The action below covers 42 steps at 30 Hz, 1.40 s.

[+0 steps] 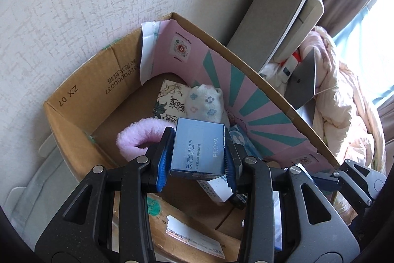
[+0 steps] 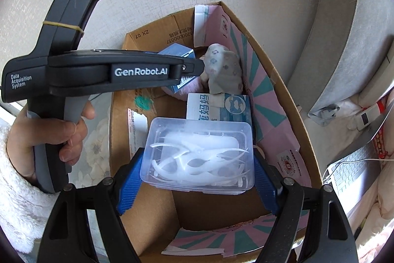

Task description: Organize objects

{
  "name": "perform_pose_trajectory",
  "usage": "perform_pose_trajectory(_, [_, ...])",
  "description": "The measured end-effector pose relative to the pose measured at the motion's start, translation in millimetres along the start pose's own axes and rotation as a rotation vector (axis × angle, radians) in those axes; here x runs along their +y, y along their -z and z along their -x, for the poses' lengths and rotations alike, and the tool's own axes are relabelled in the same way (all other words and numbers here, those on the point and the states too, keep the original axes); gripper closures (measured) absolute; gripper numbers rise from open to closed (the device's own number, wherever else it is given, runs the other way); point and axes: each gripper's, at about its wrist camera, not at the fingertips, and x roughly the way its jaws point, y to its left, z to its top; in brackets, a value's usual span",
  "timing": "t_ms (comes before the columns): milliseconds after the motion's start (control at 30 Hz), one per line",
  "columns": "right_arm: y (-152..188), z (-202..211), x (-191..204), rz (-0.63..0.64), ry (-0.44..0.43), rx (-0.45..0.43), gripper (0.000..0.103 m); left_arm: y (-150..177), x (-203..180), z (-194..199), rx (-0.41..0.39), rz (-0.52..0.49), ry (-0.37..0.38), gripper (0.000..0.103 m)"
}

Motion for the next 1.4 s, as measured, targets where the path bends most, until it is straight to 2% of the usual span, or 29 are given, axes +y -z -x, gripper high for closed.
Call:
perform_pose_trajectory(100, [-0.9,0.7,-0.3,-0.017,-0.018,0.003,0.024,-4.4,-5.0,2.4,-0.009,-0.019,-0.053,0.068])
perform_pose_trajectory(133, [-1.3,1.3,-0.2,-0.017,-0.029,0.005,0.023,-5.8,-5.3,4.9,-0.016,-0.021,-0.045,0.062])
perform_pose_trajectory(167, [-1.1,1.0,0.3,-0.017,-0.047,0.006,0.016,-7.4,-4.4,7.7,-0.023,-0.013,-0.019,0.053])
perform_pose_trajectory(200, [-0.8,0.4,1.0,-0.015,-0.052,0.009,0.007,-9.1,-3.0,9.7,-0.027,-0.004,-0.004,0.009])
perform_pose_trajectory(233, [-0.5,-0.1,2.0,-0.011,-0.05,0.013,0.002,-10.3,-2.2,11.4,-0.031,0.003,-0.006,0.0])
perform_pose_trajectory(367, [2.8,4.0,6.9,0.008,-0.012,-0.014,0.0,-13.2,-0.5,10.5,-0.038,-0.005,-0.025,0.0])
perform_pose_trajectory(633, [3.9,8.2,10.9,0.003,0.0,-0.025,0.0,-10.0,-5.3,9.7,-0.041,0.013,-0.045,0.0])
perform_pose_trajectory(833, [3.7,14.3,17.0,0.014,0.009,-0.039,0.0,-2.5,3.9,37.5,-0.075,0.038,-0.058,0.0])
perform_pose_trajectory(933, [-0.9,21.3,20.2,0.029,0.009,-0.054,0.0,3.8,13.4,65.8,-0.112,0.071,-0.075,0.0])
perform_pose_trajectory(1100, [-12.1,43.9,39.3,0.063,0.005,-0.09,0.001,21.1,29.0,128.0,-0.188,0.14,-0.153,0.0])
perform_pose_trajectory(1400, [-30.6,95.1,106.9,0.167,-0.033,-0.175,0.001,90.8,63.2,263.2,-0.341,0.307,-0.339,0.0])
